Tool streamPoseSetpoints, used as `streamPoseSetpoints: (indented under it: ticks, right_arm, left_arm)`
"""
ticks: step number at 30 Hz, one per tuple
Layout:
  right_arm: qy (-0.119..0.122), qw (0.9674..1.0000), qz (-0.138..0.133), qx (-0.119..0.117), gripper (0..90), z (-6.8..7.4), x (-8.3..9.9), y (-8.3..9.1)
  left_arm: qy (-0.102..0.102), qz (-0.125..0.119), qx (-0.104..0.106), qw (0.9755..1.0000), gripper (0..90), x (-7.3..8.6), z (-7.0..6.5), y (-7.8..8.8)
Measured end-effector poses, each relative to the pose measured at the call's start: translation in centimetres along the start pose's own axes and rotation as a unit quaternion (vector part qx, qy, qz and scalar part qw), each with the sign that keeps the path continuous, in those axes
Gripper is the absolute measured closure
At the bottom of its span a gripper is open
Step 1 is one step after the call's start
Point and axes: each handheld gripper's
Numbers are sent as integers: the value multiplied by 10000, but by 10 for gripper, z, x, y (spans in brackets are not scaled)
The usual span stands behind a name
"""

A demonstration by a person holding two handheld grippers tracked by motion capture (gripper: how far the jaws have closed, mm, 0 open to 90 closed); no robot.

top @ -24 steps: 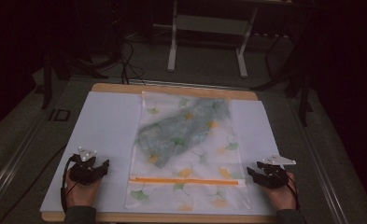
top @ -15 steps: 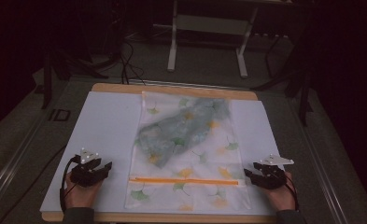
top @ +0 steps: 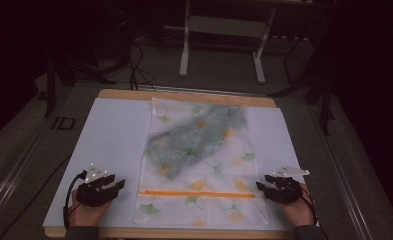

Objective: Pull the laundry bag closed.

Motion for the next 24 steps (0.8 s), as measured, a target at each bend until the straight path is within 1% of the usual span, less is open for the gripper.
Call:
streamPoseSetpoints:
  ticks: [5,9,10,11,12,15,17,18,20,24]
  right_arm:
    - [86,9999,12,-123,533,6,-7,-1]
    - [243,9994,18,-238,514,13,-14,-5]
    - [243,9994,18,-238,514,13,-14,-5]
    - [303,9991,19,-294,515,16,-16,-6]
    - [396,9986,39,-353,516,20,-20,-9]
    - [526,9975,84,-464,517,27,-27,-15]
    - [614,9965,98,-553,519,32,-32,-18]
    - [679,9959,114,-581,519,35,-34,-20]
    - [765,9949,131,-638,519,40,-39,-22]
    - [954,9922,196,-778,523,49,-48,-29]
  left_arm:
    - [-49,70,83,9999,575,2,-2,2]
    - [-40,119,123,9998,574,5,-3,3]
    - [-40,119,123,9998,574,5,-3,3]
    - [-54,141,125,9998,574,6,-4,3]
    - [-54,148,133,9998,574,6,-4,3]
    - [-93,177,141,9997,574,5,-5,3]
    - [-73,271,134,9995,571,6,-6,3]
    - [-95,317,142,9994,571,6,-7,3]
    - [-154,335,171,9992,571,7,-8,3]
    - [-174,331,230,9990,572,7,-9,4]
Point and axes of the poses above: each handheld gripper's, and its own axes: y roughly backward along the jaws, x roughly out of its underside, z roughly to its left, and after that the axes turned 3 degrees about -x, right-handed
